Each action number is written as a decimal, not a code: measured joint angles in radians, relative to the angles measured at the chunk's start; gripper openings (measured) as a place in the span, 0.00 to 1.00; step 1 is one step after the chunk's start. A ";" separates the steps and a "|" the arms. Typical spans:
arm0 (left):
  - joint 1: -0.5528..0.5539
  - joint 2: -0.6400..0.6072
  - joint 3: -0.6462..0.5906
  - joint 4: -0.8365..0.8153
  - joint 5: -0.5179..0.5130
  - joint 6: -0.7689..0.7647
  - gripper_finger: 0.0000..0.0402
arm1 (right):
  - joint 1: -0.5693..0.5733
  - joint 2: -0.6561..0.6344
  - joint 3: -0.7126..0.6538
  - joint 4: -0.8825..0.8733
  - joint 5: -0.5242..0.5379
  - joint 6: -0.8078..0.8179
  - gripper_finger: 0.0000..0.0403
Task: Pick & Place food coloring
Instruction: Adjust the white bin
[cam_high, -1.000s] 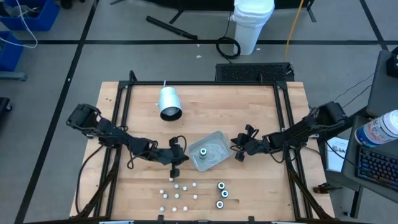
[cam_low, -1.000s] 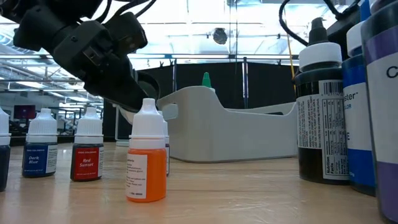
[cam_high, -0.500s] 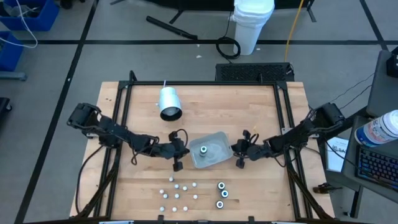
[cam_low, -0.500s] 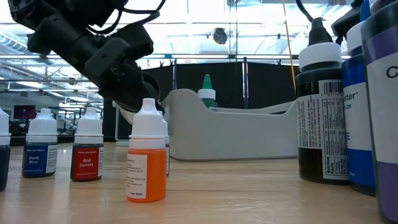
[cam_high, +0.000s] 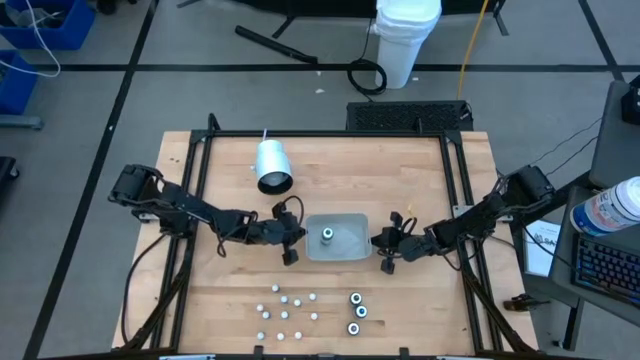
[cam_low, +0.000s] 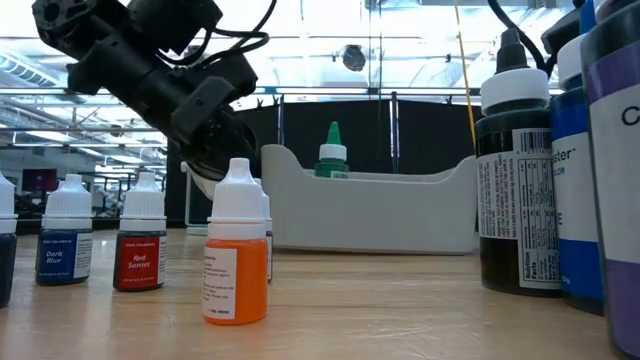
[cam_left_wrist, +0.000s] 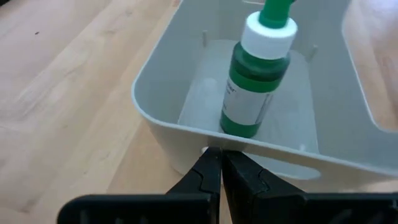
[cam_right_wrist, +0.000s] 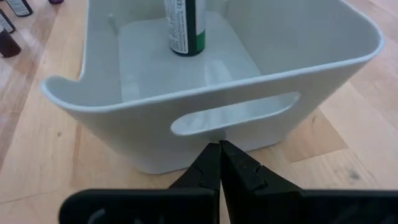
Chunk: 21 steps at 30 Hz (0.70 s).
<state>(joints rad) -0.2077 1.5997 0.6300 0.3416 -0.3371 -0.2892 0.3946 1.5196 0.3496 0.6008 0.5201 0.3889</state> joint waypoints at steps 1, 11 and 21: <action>-0.001 0.000 0.000 0.001 0.011 0.004 0.05 | 0.000 0.000 0.000 -0.006 0.001 0.000 0.00; -0.010 0.000 0.000 0.001 0.059 0.006 0.05 | -0.002 0.000 0.001 -0.048 0.000 0.038 0.00; 0.036 -0.002 0.000 -0.023 0.040 0.017 0.05 | 0.007 0.000 0.001 -0.024 -0.054 0.071 0.00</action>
<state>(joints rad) -0.1717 1.5982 0.6300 0.3187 -0.2970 -0.2722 0.4015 1.5192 0.3508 0.5764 0.4660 0.4599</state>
